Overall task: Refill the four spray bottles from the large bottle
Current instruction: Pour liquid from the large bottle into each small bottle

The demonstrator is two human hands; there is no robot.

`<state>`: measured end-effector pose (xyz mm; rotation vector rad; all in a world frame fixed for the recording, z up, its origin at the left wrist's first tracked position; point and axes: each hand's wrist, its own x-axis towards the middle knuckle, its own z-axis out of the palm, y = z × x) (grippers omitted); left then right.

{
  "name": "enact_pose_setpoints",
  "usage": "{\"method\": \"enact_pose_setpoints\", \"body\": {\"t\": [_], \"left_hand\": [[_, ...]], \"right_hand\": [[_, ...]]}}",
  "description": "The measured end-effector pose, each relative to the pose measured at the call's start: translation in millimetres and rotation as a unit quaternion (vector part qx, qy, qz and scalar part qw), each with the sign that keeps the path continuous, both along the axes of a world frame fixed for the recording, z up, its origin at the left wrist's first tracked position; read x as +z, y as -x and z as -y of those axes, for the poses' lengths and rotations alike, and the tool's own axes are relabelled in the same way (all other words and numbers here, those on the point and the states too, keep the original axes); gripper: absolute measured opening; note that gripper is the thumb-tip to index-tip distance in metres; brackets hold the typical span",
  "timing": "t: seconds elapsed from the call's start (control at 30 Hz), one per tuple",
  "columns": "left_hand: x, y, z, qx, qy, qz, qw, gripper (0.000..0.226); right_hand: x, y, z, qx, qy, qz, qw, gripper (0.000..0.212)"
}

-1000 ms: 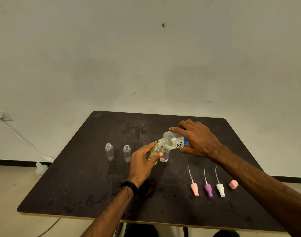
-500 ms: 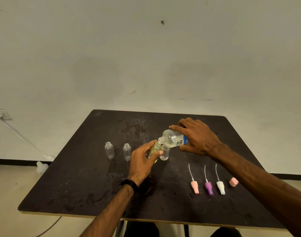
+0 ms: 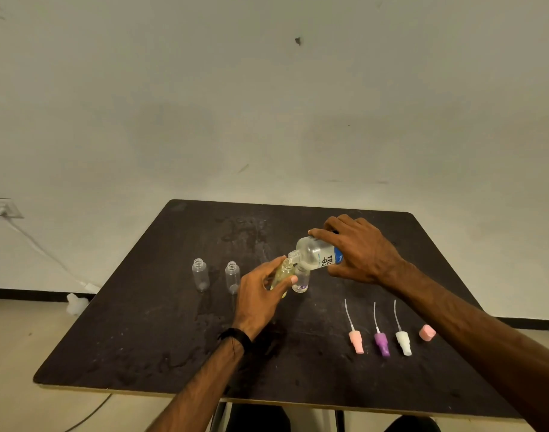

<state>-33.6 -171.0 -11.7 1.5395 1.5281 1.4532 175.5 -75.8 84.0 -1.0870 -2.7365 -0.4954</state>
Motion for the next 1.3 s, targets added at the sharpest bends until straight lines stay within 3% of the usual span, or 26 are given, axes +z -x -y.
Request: {"method": "enact_pose_setpoints", "body": {"t": [1.3], "left_hand": [[0.1, 2.4, 1.8, -0.006, 0.004, 0.002, 1.0, 0.049]], "right_hand": [[0.9, 3.8, 1.8, 0.002, 0.003, 0.007, 1.0, 0.079]]}}
